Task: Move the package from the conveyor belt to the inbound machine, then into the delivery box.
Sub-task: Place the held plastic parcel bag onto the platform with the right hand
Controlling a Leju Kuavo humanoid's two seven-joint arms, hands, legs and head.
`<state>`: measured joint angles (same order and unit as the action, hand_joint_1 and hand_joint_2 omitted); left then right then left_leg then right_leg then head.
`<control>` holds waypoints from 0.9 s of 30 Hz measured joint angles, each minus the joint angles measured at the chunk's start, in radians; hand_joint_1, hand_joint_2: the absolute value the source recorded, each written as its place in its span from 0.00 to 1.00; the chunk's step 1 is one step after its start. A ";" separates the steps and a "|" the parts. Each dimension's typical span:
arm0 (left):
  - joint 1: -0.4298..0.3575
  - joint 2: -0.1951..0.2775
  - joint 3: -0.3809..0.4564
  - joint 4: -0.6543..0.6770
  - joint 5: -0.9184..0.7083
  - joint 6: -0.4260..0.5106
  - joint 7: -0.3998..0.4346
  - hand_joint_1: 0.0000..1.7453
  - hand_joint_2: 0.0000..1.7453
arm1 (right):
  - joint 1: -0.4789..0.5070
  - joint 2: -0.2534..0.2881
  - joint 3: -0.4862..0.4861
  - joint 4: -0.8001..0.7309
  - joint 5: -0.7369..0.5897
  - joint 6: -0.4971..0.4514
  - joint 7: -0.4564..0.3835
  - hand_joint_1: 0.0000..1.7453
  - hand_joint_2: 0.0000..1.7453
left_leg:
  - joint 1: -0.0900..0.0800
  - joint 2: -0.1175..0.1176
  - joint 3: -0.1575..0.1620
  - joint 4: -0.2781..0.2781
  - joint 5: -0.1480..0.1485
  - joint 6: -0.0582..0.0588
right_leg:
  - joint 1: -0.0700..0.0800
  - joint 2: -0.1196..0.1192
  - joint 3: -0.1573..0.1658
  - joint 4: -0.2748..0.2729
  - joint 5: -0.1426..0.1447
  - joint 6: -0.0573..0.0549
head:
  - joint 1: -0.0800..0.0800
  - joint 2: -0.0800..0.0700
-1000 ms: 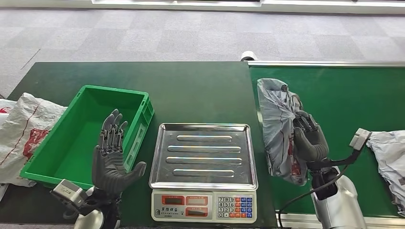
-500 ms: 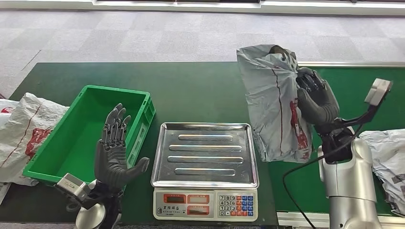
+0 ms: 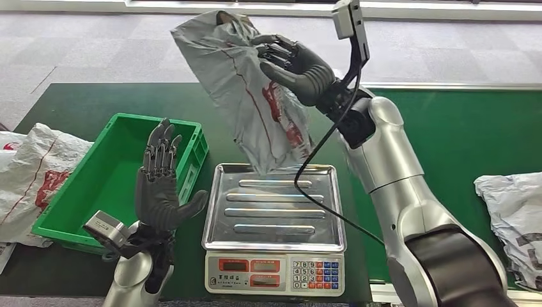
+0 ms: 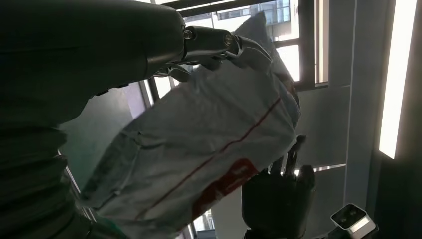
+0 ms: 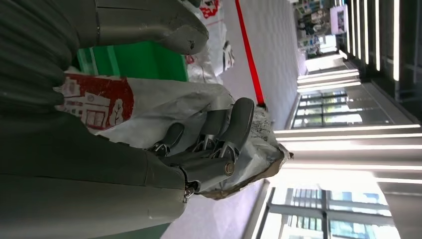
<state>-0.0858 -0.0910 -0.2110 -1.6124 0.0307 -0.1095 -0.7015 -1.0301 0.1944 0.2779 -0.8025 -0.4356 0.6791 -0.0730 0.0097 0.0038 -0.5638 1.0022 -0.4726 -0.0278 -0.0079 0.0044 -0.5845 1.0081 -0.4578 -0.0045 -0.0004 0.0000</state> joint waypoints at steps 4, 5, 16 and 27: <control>-0.003 -0.003 0.000 0.004 -0.001 0.000 0.000 0.00 1.00 | -0.027 0.034 0.036 0.057 -0.012 0.003 -0.001 1.00 1.00 | 0.000 -0.001 -0.001 0.000 0.000 0.000 | -0.001 0.000 0.000 0.000 0.000 0.000 | 0.000 0.000; -0.003 -0.003 0.000 0.004 -0.002 0.000 0.000 0.00 1.00 | -0.031 0.038 0.041 0.067 -0.018 0.003 0.004 1.00 1.00 | 0.000 -0.001 -0.001 0.000 0.000 0.000 | -0.002 0.000 0.000 0.000 0.000 0.000 | 0.000 0.000; -0.004 -0.039 0.008 -0.016 -0.028 -0.023 0.021 0.00 1.00 | -0.033 0.107 0.158 0.287 -0.087 -0.070 0.131 0.50 0.75 | -0.001 -0.001 -0.001 0.001 0.000 0.001 | -0.002 -0.001 0.001 -0.001 0.001 0.001 | 0.000 0.000; -0.005 -0.057 0.063 -0.072 -0.065 -0.007 0.043 0.00 1.00 | 0.032 0.104 0.280 0.429 -0.008 -0.208 0.258 0.00 0.75 | -0.001 -0.001 -0.001 0.001 0.000 0.001 | -0.002 0.000 -0.001 -0.001 0.001 0.001 | 0.000 0.000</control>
<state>-0.0911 -0.1478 -0.1478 -1.6841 -0.0345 -0.1161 -0.6587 -0.9983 0.2984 0.5578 -0.3738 -0.4432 0.4711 0.1850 0.0086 0.0026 -0.5649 1.0032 -0.4728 -0.0272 -0.0097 0.0041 -0.5850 1.0075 -0.4571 -0.0034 -0.0003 0.0000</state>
